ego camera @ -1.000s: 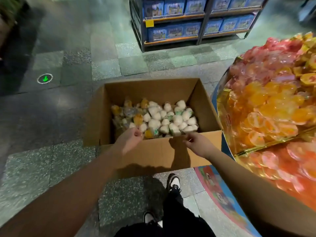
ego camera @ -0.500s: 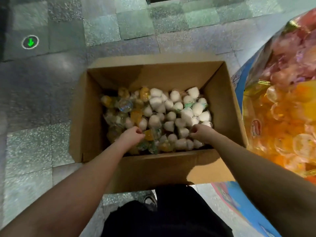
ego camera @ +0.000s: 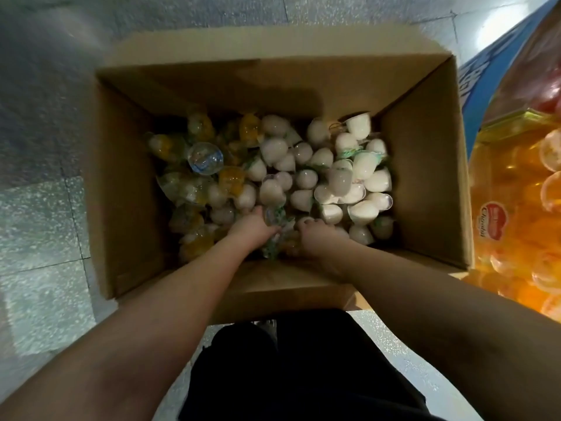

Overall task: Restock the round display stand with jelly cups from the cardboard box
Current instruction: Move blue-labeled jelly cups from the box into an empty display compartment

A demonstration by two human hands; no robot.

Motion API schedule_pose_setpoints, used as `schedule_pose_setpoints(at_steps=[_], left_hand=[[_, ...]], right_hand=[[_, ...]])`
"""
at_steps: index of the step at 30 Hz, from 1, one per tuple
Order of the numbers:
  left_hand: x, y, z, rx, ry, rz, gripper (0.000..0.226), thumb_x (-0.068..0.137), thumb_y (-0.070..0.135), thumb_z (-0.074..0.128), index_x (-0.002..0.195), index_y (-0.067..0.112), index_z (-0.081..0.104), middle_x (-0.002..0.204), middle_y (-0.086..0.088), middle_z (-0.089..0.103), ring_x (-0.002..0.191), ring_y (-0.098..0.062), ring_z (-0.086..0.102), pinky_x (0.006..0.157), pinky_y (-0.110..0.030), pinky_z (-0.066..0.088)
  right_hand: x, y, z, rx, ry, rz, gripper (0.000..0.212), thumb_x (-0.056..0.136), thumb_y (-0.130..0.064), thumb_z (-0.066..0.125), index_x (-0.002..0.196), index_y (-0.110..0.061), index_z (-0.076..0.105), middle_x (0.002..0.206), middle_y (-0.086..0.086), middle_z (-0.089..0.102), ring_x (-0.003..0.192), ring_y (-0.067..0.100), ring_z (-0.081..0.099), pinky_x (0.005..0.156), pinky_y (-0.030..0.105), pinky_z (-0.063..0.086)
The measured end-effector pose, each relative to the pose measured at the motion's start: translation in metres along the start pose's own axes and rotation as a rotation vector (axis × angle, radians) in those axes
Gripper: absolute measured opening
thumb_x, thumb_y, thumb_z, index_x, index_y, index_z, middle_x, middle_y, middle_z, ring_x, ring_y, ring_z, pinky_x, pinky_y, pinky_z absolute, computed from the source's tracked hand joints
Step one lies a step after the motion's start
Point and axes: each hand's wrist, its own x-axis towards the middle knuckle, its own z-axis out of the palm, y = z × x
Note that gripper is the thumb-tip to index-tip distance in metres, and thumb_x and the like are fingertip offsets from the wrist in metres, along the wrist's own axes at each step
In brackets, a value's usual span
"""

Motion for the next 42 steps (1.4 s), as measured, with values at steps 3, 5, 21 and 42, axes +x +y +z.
schedule_pose_setpoints(at_steps=[3, 5, 21, 42], left_hand=[[0.009, 0.000, 0.008, 0.099, 0.025, -0.048, 0.071, 0.092, 0.048, 0.058, 0.149, 0.020, 0.026, 0.151, -0.014, 0.024, 0.127, -0.033, 0.047, 0.095, -0.042, 0.045], [0.011, -0.001, 0.010, 0.107, 0.047, -0.054, 0.068, 0.093, 0.043, 0.057, 0.149, 0.020, 0.025, 0.153, -0.013, 0.019, 0.127, -0.033, 0.045, 0.094, -0.042, 0.046], [-0.099, -0.019, -0.038, -0.978, 0.107, 0.021, 0.033, 0.089, 0.019, 0.063, 0.121, 0.016, 0.055, 0.117, -0.010, 0.062, 0.096, -0.025, 0.066, 0.068, -0.033, 0.057], [-0.395, 0.022, 0.035, -0.940, -0.212, 0.652, 0.026, 0.090, 0.005, 0.062, 0.111, 0.020, 0.054, 0.114, -0.016, 0.068, 0.099, -0.032, 0.069, 0.075, -0.035, 0.056]], right_hand=[[0.020, -0.009, 0.012, -0.041, -0.048, 0.040, 0.077, 0.082, -0.064, 0.058, 0.143, -0.021, 0.036, 0.144, 0.016, 0.041, 0.128, 0.039, 0.041, 0.103, 0.053, 0.041], [0.026, -0.009, 0.015, -0.048, -0.016, 0.042, 0.070, 0.085, -0.059, 0.057, 0.140, -0.020, 0.040, 0.141, 0.018, 0.043, 0.124, 0.038, 0.043, 0.101, 0.052, 0.042], [-0.112, 0.026, -0.049, 0.917, 0.245, -0.121, 0.046, 0.092, -0.044, 0.064, 0.133, -0.024, 0.056, 0.126, -0.002, 0.062, 0.107, 0.016, 0.060, 0.085, 0.030, 0.052], [-0.443, 0.007, 0.120, 1.270, 0.888, -0.269, 0.053, 0.082, -0.067, 0.048, 0.131, -0.051, 0.033, 0.123, -0.017, 0.060, 0.111, 0.006, 0.058, 0.094, 0.030, 0.050]])
